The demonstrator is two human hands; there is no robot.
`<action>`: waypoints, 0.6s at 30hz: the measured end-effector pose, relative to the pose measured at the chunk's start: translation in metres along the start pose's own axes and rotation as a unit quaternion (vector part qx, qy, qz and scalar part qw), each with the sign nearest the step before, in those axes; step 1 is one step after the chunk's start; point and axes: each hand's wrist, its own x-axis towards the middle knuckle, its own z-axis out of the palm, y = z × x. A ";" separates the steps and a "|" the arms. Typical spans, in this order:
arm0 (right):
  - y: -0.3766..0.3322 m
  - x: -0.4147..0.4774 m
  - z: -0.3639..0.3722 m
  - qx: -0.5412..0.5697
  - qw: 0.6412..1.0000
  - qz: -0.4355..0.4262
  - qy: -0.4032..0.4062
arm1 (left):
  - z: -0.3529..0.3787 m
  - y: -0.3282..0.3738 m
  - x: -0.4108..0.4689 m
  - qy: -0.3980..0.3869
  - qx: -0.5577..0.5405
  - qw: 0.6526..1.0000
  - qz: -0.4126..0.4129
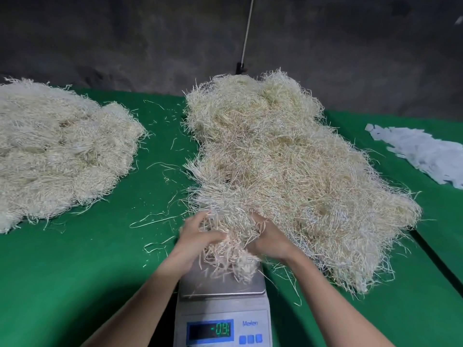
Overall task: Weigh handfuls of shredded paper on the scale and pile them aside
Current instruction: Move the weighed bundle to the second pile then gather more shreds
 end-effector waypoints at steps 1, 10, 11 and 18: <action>0.003 0.003 -0.003 -0.010 1.000 0.013 -0.010 | -0.008 0.001 -0.001 0.027 0.011 0.999 0.028; 0.005 0.008 -0.001 -0.056 0.998 -0.007 -0.023 | -0.003 -0.016 -0.008 -0.001 0.210 0.957 0.201; 0.007 0.007 -0.002 -0.042 0.999 -0.012 -0.005 | -0.003 -0.022 -0.007 0.027 0.245 0.950 0.194; 0.013 -0.004 0.011 -0.059 0.995 -0.079 0.020 | -0.004 -0.034 -0.009 0.152 0.320 0.922 0.155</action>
